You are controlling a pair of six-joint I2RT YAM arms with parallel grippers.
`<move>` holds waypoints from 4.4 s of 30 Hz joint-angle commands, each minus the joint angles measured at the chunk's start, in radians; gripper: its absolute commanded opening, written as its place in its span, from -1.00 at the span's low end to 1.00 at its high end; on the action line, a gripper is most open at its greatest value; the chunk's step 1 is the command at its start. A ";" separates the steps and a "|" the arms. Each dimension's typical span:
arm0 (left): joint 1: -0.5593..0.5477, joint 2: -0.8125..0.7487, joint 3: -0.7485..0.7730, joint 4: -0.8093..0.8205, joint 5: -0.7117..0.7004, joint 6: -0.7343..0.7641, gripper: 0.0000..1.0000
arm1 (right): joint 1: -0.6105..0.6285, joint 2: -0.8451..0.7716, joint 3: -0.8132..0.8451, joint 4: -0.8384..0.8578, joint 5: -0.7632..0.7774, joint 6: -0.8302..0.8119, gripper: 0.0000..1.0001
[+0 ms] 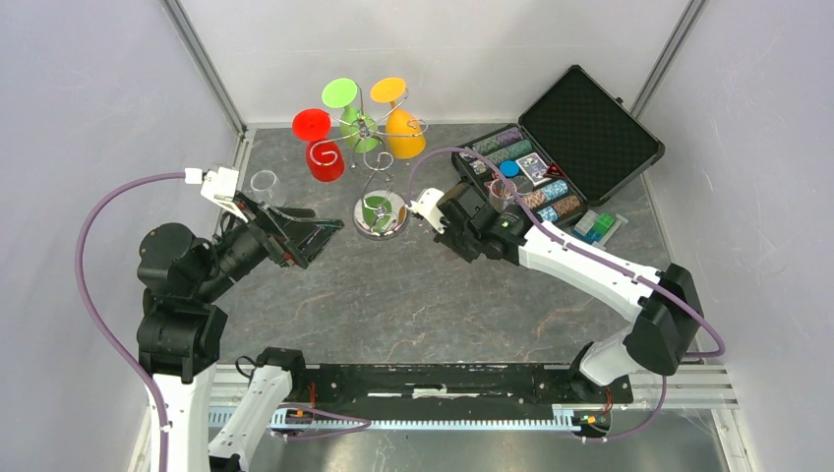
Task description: Take the wine glass off the wine glass rack
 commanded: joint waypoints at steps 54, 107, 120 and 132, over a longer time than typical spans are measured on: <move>0.009 0.422 0.115 0.169 -0.601 -0.041 0.84 | -0.069 -0.396 -0.207 0.436 -0.107 0.154 0.36; 0.301 0.689 0.102 0.497 0.010 -0.383 -0.95 | -0.069 -0.507 -0.325 0.552 -0.200 0.284 0.37; 0.300 0.652 0.074 0.633 0.005 -0.534 -0.95 | -0.069 -0.504 -0.328 0.561 -0.199 0.286 0.37; 0.300 0.660 0.017 0.776 -0.088 -0.537 -0.96 | -0.069 -0.508 -0.338 0.564 -0.200 0.287 0.37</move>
